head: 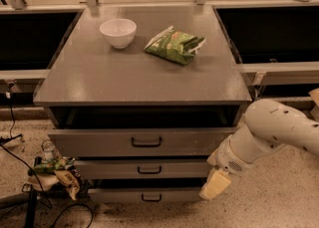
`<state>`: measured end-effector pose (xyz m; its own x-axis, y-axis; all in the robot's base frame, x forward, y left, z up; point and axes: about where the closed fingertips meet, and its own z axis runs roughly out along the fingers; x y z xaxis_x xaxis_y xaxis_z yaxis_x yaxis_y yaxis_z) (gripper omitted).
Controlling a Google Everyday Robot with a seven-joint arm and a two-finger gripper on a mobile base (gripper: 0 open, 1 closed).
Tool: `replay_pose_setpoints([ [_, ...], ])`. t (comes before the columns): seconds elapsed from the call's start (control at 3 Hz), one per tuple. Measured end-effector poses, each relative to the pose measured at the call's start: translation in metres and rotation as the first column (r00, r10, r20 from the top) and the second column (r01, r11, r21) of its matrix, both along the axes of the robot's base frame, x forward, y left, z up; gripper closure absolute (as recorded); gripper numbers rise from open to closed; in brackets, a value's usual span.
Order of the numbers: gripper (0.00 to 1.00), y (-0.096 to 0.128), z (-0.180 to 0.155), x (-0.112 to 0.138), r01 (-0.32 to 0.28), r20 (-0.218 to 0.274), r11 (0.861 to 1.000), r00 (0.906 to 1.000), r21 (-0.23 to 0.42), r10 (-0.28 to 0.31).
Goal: Close top drawer
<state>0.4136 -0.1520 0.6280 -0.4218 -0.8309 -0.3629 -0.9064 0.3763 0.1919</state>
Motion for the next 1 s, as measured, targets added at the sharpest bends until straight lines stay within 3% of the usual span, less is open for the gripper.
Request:
replay_pose_setpoints([
  [0.67,0.73,0.0,0.0,0.0,0.0,0.0,1.0,1.0,0.0,0.0],
  [1.0,0.96,-0.005,0.01,0.015,0.041,0.032,0.999,0.9987,-0.011,-0.04],
])
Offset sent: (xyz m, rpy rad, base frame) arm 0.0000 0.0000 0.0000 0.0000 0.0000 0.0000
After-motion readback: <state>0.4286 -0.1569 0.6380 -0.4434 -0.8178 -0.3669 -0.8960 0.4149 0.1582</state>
